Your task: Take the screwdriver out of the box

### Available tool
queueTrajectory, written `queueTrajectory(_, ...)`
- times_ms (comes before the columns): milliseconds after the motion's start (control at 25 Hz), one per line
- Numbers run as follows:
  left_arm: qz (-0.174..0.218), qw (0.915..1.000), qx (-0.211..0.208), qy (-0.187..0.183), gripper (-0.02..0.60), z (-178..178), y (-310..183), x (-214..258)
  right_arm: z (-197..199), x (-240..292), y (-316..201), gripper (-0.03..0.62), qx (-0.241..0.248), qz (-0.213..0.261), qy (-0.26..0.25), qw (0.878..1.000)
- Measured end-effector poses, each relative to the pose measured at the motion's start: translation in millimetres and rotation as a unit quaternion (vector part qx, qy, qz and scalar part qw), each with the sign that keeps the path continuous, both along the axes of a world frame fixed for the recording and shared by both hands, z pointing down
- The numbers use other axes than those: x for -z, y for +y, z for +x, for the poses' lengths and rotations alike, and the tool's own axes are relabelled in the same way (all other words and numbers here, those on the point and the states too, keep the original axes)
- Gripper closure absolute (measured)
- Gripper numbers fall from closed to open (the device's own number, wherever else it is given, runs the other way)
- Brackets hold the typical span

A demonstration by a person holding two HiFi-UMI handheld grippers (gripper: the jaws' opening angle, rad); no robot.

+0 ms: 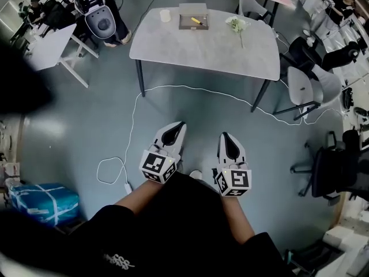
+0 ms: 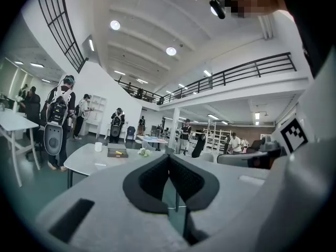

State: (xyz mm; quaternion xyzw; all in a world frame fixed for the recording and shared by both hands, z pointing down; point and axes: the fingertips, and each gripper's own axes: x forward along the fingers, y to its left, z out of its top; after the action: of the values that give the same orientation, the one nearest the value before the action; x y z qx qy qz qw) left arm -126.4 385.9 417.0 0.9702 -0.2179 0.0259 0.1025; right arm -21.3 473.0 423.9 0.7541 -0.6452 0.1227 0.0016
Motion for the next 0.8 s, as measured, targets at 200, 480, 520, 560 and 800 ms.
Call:
queueTrajectory(200, -0.013, 0.9999, -0.004, 0.002, 0.566, 11.7, -40.5, -10.2, 10.7, -13.0, -33.9, 0.58, -0.002, -0.024, 0.004, 1.0)
queueTrajectory(480, -0.026, 0.9996, -0.005, 0.009, 0.566, 37.1, -126.6, -22.2, 42.0, -30.7, -101.7, 0.58, -0.014, -0.063, 0.014, 0.998)
queueTrajectory(520, -0.035, 0.9993, -0.004, 0.013, 0.566, 40.3, -141.5, -24.3, 45.1, -30.8, -116.1, 0.58, -0.012, -0.067, 0.015, 0.998)
queueTrajectory(560, -0.043, 0.9989, -0.003, 0.018, 0.566, 42.9, -157.8, -25.8, 48.1, -31.1, -133.1, 0.58, -0.009, -0.07, 0.017, 0.997)
queueTrajectory(800, -0.046, 0.9983, 0.016, 0.032, 0.566, 57.2, -277.6, -28.3, 67.9, -32.2, -259.4, 0.58, 0.006, -0.078, 0.012, 0.997)
